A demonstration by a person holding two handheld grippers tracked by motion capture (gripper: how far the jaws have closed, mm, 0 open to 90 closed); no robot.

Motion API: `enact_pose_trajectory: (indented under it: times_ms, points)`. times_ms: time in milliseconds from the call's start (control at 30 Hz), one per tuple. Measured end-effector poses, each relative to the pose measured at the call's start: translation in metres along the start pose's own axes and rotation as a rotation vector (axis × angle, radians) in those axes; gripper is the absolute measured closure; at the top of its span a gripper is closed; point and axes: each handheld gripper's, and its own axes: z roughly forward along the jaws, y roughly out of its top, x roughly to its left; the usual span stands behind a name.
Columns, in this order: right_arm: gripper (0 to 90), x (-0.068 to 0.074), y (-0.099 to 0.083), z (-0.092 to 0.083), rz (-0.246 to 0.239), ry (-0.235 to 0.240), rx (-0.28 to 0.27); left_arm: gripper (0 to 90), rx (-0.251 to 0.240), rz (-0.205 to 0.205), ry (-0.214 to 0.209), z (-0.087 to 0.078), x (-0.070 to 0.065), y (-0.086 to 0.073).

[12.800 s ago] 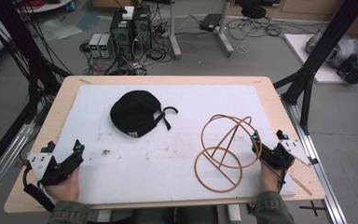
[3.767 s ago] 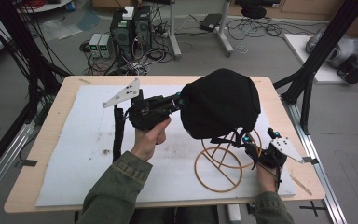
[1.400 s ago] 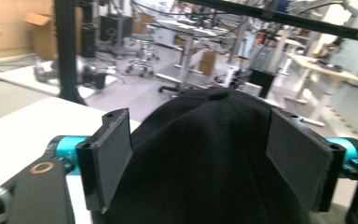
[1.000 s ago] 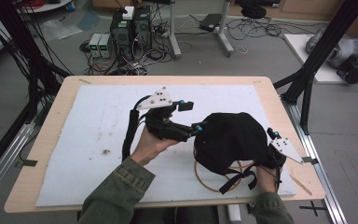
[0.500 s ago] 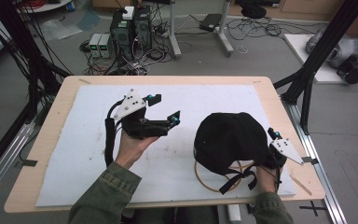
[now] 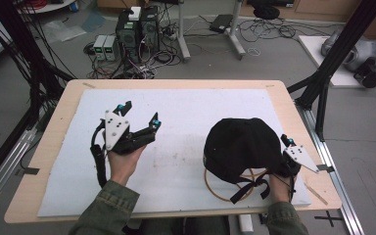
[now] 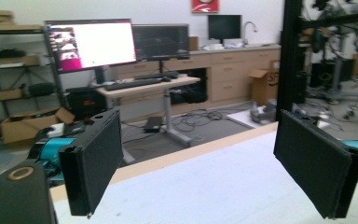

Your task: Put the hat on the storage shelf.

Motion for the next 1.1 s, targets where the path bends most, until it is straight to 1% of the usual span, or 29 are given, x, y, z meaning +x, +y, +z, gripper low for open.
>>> enact_pose_trajectory:
  times_ms: [33, 67, 100, 133, 167, 233, 267, 300, 333, 400, 433, 467, 600, 633, 667, 700, 733, 800, 900, 933, 967, 1000, 1067, 1100]
  points:
    - [11.0, 0.0, 0.0, 0.0, 0.002, -0.001, -0.001, 16.3, 0.001, 0.012, 0.02, -0.002, 0.005, -0.001]
    - [11.0, 0.0, 0.0, 0.0, -0.002, -0.004, -0.003, 16.3, 0.001, 0.012, 0.02, -0.002, 0.005, -0.001]
    - [11.0, 0.0, 0.0, 0.0, -0.004, -0.006, 0.001, 16.3, -0.005, 0.016, 0.065, -0.008, 0.014, -0.004]
    - [11.0, 0.001, 0.0, 0.0, -0.001, -0.006, 0.005, 16.3, -0.005, 0.016, 0.065, -0.008, 0.014, -0.004]
    - [11.0, 0.001, 0.0, 0.0, 0.001, -0.009, 0.01, 16.3, -0.007, 0.009, 0.118, -0.015, 0.025, -0.006]
    - [10.9, 0.001, -0.001, 0.001, -0.008, -0.009, 0.011, 16.0, -0.02, 0.002, 0.174, -0.023, 0.035, -0.009]
    - [10.9, 0.001, -0.001, 0.001, -0.008, -0.009, 0.011, 16.0, -0.02, 0.002, 0.174, -0.023, 0.035, -0.009]
    - [11.0, 0.001, -0.001, 0.001, -0.011, -0.009, 0.011, 16.0, -0.024, 0.004, 0.206, -0.027, 0.04, -0.011]
    - [11.0, 0.002, -0.001, 0.0, -0.007, -0.009, 0.012, 16.6, -0.033, 0.015, 0.263, -0.034, 0.049, -0.016]
    - [11.0, 0.002, -0.001, 0.0, -0.006, -0.01, 0.012, 16.6, -0.036, 0.018, 0.31, -0.041, 0.057, -0.022]
    - [11.0, 0.002, -0.001, 0.0, -0.011, -0.011, 0.013, 16.7, -0.034, 0.014, 0.325, -0.044, 0.061, -0.025]
    - [11.0, 0.002, -0.001, 0.001, -0.015, -0.011, 0.014, 16.7, -0.034, 0.014, 0.325, -0.044, 0.061, -0.025]
    - [11.0, 0.003, -0.002, 0.001, -0.01, -0.013, 0.02, 16.7, -0.03, -0.005, 0.387, -0.057, 0.074, -0.037]
    - [10.9, 0.003, -0.002, 0.001, -0.014, -0.013, 0.021, 16.6, -0.028, -0.014, 0.402, -0.062, 0.079, -0.043]
    - [11.0, 0.004, -0.002, 0.001, -0.01, -0.013, 0.023, 16.7, -0.028, -0.014, 0.402, -0.062, 0.079, -0.043]
    - [11.0, 0.004, -0.002, 0.001, -0.01, -0.013, 0.023, 16.7, -0.019, -0.011, 0.405, -0.065, 0.081, -0.046]
    - [11.0, 0.004, -0.002, 0.001, -0.016, -0.014, 0.022, 16.6, -0.015, -0.019, 0.4, -0.067, 0.082, -0.05]
    - [11.0, 0.005, -0.003, 0.001, -0.011, -0.012, 0.028, 16.7, 0.001, -0.02, 0.398, -0.071, 0.083, -0.056]
    - [11.0, 0.006, -0.003, 0.002, -0.016, -0.01, 0.03, 16.6, -0.009, -0.022, 0.401, -0.077, 0.082, -0.066]
    - [11.0, 0.006, -0.004, 0.002, -0.023, -0.011, 0.03, 16.6, -0.008, -0.028, 0.402, -0.078, 0.082, -0.069]
    - [11.0, 0.007, -0.004, 0.002, -0.025, -0.007, 0.032, 16.5, -0.011, -0.044, 0.404, -0.08, 0.083, -0.075]
    - [11.0, 0.007, -0.004, 0.002, -0.025, -0.007, 0.032, 16.6, -0.011, -0.044, 0.404, -0.08, 0.083, -0.075]
    - [11.0, 0.008, -0.004, 0.002, -0.02, -0.005, 0.037, 16.6, 0.0, -0.048, 0.415, -0.08, 0.084, -0.078]
    - [10.9, 0.008, -0.004, 0.002, -0.018, -0.007, 0.035, 16.5, 0.014, -0.059, 0.409, -0.081, 0.083, -0.081]
